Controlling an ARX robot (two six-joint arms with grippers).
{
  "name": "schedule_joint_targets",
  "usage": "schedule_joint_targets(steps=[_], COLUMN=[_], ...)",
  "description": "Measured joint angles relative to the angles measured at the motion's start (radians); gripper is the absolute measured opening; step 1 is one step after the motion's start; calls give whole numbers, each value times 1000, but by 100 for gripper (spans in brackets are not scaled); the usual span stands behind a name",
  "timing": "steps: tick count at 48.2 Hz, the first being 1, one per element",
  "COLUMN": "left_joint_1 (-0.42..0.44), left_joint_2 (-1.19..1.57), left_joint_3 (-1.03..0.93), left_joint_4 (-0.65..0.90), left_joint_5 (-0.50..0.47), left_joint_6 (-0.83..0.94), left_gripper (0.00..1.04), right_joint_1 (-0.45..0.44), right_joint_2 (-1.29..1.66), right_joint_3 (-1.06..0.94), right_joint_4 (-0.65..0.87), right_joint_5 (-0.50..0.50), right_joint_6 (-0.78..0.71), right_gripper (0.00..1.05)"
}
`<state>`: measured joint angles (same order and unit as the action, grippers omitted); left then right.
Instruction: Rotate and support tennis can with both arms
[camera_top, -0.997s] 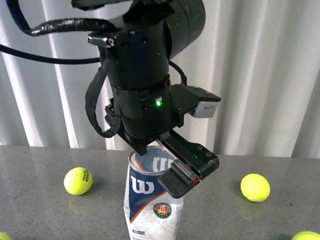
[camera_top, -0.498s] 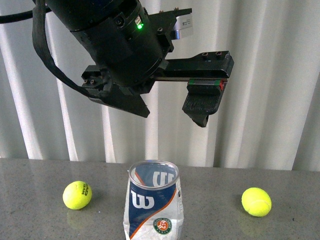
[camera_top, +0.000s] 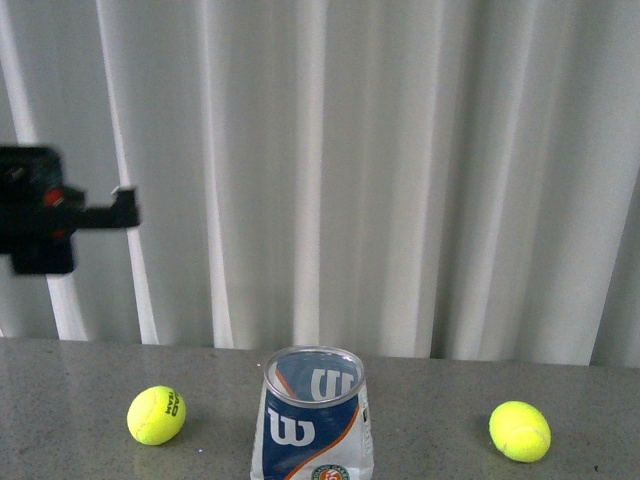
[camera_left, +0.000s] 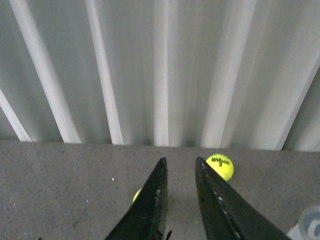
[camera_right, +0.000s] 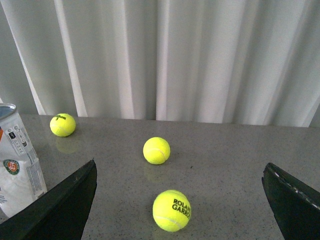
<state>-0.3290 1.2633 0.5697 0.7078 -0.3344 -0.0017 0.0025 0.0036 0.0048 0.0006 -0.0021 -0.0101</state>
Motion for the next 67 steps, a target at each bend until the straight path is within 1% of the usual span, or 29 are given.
schedule_joint_targets(steps=[1,5,6,20,26,40,43,46,55,57,60,67], left_joint_1=[14,43,50,154,184,237,282,310,327,327,327,327], left_joint_2=[-18,-69,-84,-266,-338,-485,-521,-555,-661,-670,-687,-766], left_joint_3=[-38,-123,-141,-333,-386,-468,-481,-493,-523,-544,-545,-545], left_joint_4=[8,27,30,45,29,-40,-63,-85,-160,-132,-138,-216], left_joint_5=[16,61,72,163,199,242,309,330,330,331,332,334], left_joint_6=[0,0,-3,-1,-1,-1,-1,0,-1,-1,-1,-1], left_gripper=[19,5,4,4,4,4,4,4,4,4,4,4], right_joint_1=[0,0,0,0,0,0,0,0,0,0,0,0], right_joint_2=[0,0,0,0,0,0,0,0,0,0,0,0], right_joint_3=[0,0,0,0,0,0,0,0,0,0,0,0], right_joint_4=[0,0,0,0,0,0,0,0,0,0,0,0], right_joint_5=[0,1,1,0,1,0,0,0,0,0,1,0], right_joint_6=[0,0,0,0,0,0,0,0,0,0,0,0], right_gripper=[98,98,98,98,98,98,98,98,98,98,98,98])
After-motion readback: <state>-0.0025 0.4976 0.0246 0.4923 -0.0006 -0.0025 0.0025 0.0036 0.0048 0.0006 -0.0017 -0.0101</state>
